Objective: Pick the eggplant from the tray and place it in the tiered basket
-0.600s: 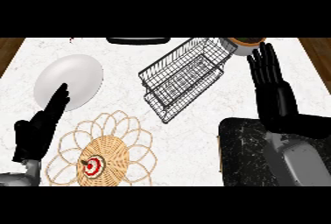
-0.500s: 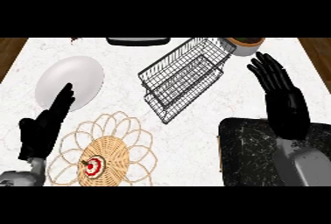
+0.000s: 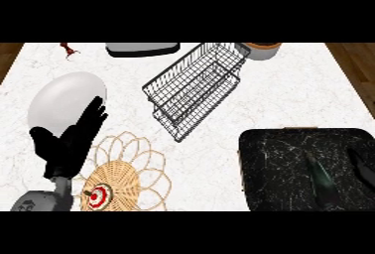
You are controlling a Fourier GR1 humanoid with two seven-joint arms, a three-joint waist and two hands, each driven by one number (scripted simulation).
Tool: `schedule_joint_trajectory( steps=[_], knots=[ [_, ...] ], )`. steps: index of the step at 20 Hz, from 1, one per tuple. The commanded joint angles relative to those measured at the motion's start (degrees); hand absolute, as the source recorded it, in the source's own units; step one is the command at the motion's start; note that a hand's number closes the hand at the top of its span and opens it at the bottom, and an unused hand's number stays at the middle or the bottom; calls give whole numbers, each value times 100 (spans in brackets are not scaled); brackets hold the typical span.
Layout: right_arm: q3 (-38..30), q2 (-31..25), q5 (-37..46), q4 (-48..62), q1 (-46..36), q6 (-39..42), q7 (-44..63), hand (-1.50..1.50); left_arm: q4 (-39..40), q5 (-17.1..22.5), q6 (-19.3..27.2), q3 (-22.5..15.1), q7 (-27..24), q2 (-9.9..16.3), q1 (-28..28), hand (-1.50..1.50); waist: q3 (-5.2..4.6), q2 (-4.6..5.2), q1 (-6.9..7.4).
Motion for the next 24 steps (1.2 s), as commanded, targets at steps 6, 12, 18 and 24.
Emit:
schedule_joint_trajectory(
  steps=[6,12,18,24],
  knots=[
    [-1,-593,852,-1366,2369,315,-50,-150,319,173,-241,-35,186,-242,-447,0,-10,-6,337],
    [181,-1397,2500,-2493,3337,-580,1964,-150,-60,205,-358,-138,278,-154,-260,0,-50,35,476],
    [196,-2117,3498,-3795,3880,-262,4463,-150,244,95,-280,-194,103,-363,-404,0,-54,84,551],
    [930,-2411,4114,-4798,2752,444,7094,-150,506,-67,-313,-300,-13,-485,-596,0,-22,79,730]
  ],
)
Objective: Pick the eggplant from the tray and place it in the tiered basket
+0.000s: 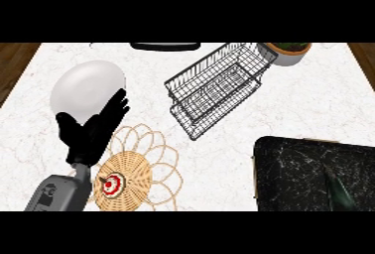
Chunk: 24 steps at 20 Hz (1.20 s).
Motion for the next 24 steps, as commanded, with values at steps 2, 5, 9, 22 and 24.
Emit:
schedule_joint_trajectory(
  steps=[2,5,9,22,24],
  knots=[
    [694,-177,611,-701,-921,537,2278,-150,260,-136,-7,-115,-23,-141,-161,0,18,2,99],
    [1119,-244,1038,-266,-1784,833,3101,-150,118,-52,-101,-102,-38,-128,1,0,22,2,223],
    [1611,-139,1317,-101,-2252,1445,3864,-150,46,-99,63,-60,204,-194,-219,0,24,-35,123],
    [2684,1372,2569,971,-2616,1776,3920,-150,-6,11,-89,260,160,-94,15,0,35,-89,-122],
    [2491,1484,2671,1245,-2830,1834,3778,-150,-105,-261,30,-32,-124,-319,318,0,37,-87,-101]
  ],
)
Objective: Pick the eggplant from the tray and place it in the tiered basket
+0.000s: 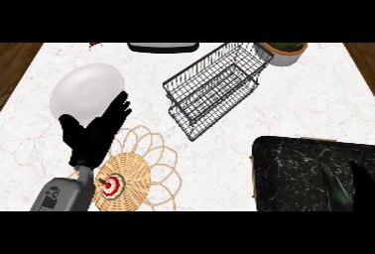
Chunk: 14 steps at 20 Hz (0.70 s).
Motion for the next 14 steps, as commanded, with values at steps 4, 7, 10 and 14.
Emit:
schedule_joint_trajectory(
  steps=[4,7,10,14],
  knots=[
    [-296,365,502,354,98,183,421,-150,197,-136,36,52,-102,-156,-127,0,4,-8,-94],
    [-314,741,795,639,165,39,366,-150,-426,-66,-57,21,316,35,158,0,7,-18,-50],
    [-535,839,790,595,303,55,-36,-150,151,-223,21,58,12,-240,-99,0,6,-10,-96],
    [-709,1072,977,669,168,216,-121,-150,429,-304,-56,198,-144,-255,-186,0,4,-6,-92]
  ],
)
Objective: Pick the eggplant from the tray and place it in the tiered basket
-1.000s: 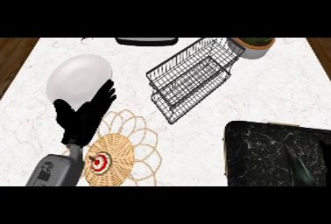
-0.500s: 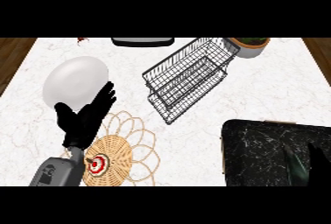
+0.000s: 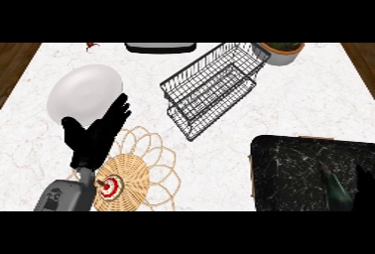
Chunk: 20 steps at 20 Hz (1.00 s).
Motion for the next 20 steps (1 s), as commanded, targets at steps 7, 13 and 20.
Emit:
schedule_joint_trajectory(
  steps=[7,13,20],
  knots=[
    [-230,887,516,913,-380,-315,-58,-150,41,69,-394,386,-76,128,96,0,1,2,24],
    [-1136,602,-64,1004,-122,-125,-871,-150,349,-236,-282,291,-215,-270,-175,0,0,1,-9],
    [-1131,955,125,1989,-297,-566,-1398,-150,-163,-281,-344,286,-274,-299,491,0,2,0,25]
  ],
)
